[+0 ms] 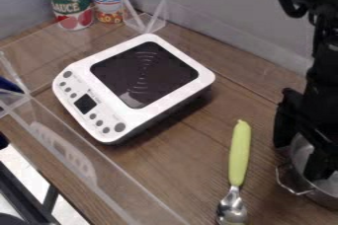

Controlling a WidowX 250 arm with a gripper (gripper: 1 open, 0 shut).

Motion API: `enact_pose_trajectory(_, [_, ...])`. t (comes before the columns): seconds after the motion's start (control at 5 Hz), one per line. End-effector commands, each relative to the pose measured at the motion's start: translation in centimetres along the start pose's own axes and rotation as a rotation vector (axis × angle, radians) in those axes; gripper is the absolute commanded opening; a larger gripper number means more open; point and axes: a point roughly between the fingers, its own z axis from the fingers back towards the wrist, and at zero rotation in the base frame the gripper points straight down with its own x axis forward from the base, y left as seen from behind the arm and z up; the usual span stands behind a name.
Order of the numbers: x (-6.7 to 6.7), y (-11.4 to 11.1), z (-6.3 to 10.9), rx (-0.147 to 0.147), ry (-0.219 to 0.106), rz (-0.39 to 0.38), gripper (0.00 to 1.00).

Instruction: Put silver pot on the white and black stove top

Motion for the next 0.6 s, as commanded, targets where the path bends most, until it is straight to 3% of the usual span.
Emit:
enact_pose_trajectory(0.0, [1.0, -2.1, 2.4, 0.002, -0.065, -0.057, 1.0])
enact_pose_trajectory(0.4, [2.2, -2.5, 3.0, -0.007, -0.069, -0.062, 1.0])
